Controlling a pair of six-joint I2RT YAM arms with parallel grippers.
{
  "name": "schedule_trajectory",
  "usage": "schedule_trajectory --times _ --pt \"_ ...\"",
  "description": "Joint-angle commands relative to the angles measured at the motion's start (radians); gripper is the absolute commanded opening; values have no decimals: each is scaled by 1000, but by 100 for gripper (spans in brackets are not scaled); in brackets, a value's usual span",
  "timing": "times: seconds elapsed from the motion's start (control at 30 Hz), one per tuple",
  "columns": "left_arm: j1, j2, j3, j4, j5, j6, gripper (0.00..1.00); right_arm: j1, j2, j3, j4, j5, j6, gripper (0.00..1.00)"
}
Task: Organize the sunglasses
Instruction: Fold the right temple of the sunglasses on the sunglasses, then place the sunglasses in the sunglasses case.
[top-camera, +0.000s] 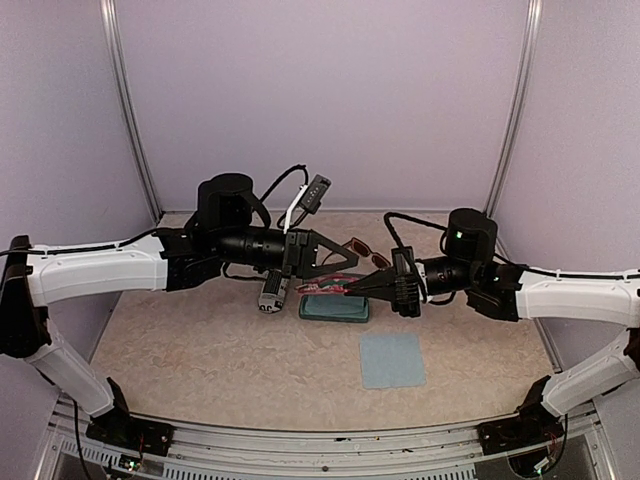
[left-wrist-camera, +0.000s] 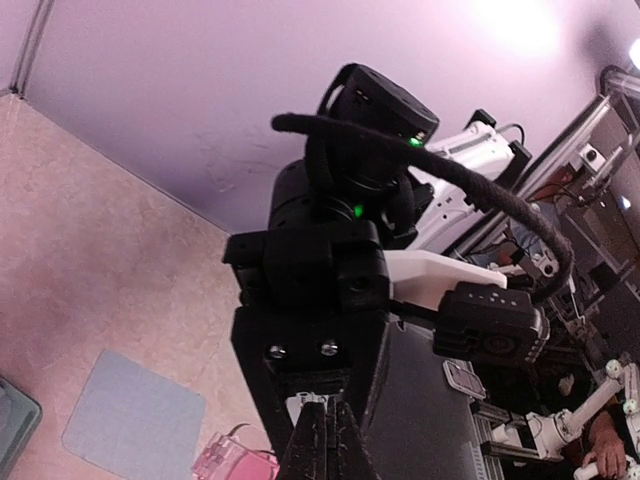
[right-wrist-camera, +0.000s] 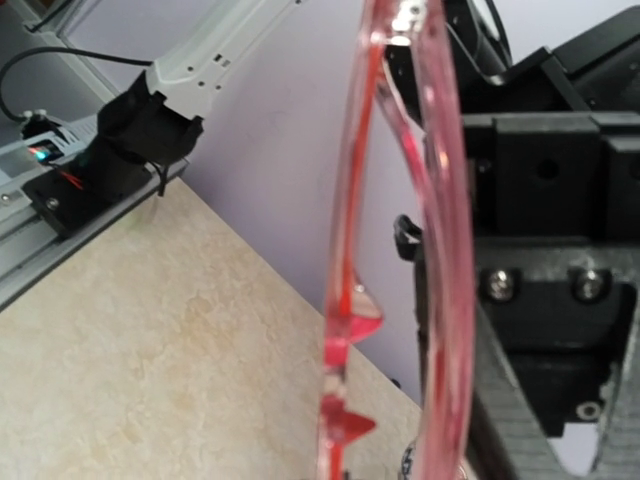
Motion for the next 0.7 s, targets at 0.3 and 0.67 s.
schedule_trajectory --times 0.3,0.67 --pt "122 -187 -63 -215 -528 -46 3 -17 15 178 -381 76 -3 0" --pt "151 -322 -96 -398 -849 -45 34 -48 50 268 -588 237 67 0"
